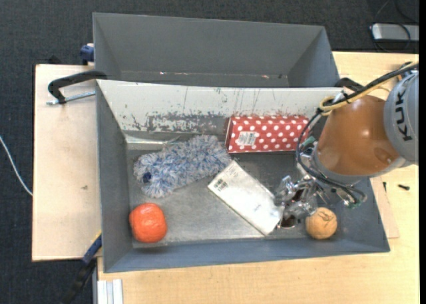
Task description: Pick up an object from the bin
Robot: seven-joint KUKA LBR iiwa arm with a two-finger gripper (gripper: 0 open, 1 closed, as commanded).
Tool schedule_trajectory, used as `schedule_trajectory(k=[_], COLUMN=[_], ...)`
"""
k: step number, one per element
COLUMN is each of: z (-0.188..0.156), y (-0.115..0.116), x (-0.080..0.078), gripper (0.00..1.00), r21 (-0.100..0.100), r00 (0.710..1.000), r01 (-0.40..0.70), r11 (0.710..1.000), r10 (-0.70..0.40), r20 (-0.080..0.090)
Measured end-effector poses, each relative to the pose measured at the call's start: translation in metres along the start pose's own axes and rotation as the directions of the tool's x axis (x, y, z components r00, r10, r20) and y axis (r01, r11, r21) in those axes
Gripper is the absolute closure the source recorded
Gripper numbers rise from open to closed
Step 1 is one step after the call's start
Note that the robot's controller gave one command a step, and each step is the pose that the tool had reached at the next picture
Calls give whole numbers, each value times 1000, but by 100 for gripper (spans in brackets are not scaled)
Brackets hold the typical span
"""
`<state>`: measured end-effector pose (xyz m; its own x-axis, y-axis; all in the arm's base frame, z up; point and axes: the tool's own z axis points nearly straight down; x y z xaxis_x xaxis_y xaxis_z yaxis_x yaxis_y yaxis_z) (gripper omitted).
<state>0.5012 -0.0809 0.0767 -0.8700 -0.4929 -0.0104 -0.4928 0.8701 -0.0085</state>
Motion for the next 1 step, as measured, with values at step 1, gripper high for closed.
schedule_trajectory(k=[1], z=[0], y=[0], x=[0], gripper=[100], r21=[0], r00=[1000], r01=[0], r11=[1000], r10=[0], r20=[0])
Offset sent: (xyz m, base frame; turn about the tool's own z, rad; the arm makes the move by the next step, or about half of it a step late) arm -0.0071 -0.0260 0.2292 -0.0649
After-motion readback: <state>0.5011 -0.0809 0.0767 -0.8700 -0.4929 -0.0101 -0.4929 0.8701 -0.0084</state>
